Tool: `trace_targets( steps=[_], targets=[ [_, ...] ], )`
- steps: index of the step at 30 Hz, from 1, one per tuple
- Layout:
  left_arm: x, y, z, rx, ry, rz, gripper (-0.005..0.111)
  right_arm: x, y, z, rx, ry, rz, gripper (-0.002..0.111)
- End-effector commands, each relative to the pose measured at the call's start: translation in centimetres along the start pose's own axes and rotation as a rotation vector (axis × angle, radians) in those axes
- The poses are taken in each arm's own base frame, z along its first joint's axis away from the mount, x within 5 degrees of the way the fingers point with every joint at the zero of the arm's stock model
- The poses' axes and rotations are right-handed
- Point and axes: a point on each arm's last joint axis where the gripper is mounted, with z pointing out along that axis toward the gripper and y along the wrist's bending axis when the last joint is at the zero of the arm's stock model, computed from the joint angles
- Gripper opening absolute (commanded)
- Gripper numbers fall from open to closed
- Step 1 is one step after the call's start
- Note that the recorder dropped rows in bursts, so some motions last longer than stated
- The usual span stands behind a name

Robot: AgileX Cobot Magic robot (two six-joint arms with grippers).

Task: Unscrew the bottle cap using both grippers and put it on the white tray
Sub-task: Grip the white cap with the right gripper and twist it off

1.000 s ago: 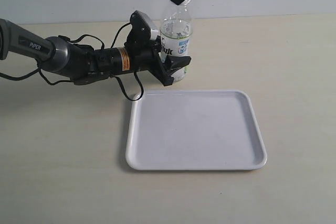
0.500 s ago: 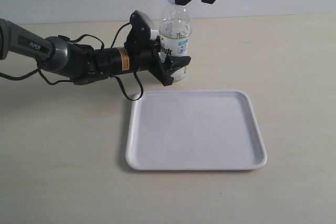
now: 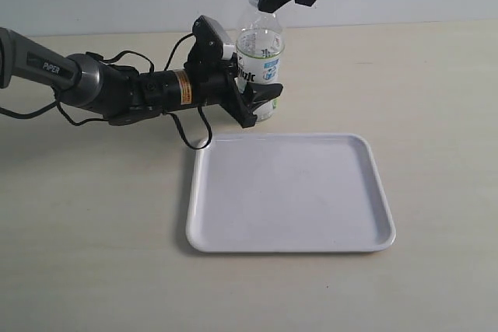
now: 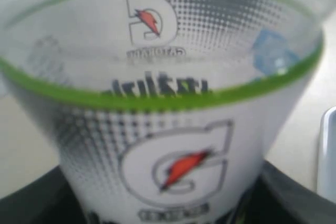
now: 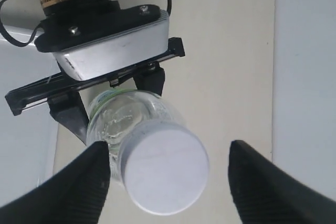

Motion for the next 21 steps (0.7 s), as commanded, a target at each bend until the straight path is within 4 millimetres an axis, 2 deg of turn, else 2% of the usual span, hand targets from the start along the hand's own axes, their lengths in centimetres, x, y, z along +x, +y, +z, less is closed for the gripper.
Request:
trace_targets(
  steps=[1,4,6,9,10,12,16,21],
  targets=[
    [-0.5,0.0,0.0,0.003,-0.002,0.018,0.0,-0.2,-0.2,-0.2,0.027,-0.006,0.049,0.066],
    [-0.5,0.0,0.0,0.003,-0.002,0.018,0.0,-0.4,-0.2,-1.0,0.044,-0.015,0.157,0.066],
    [-0.5,0.0,0.0,0.003,-0.002,0.02,0.0,-0.8,-0.1,-2.2,0.061,-0.03,0.34,0.066],
    [-0.5,0.0,0.0,0.003,-0.003,0.021,0.0,-1.1,-0.1,-3.6,0.081,-0.052,0.716,0.066],
    [-0.5,0.0,0.0,0.003,-0.003,0.021,0.0,-1.1,0.0,-3.7,0.074,-0.057,0.922,0.066],
    [-0.5,0.0,0.0,0.0,0.003,0.021,0.0,-1.1,0.1,-3.7,0.064,-0.059,1.088,0.066],
    [-0.5,0.0,0.0,-0.001,0.005,0.021,0.0,-0.6,-0.1,-3.7,0.107,-0.024,1.204,0.066],
    [-0.5,0.0,0.0,-0.001,0.005,0.021,0.0,-0.4,-0.1,-3.7,0.122,-0.012,1.222,0.066]
  ],
)
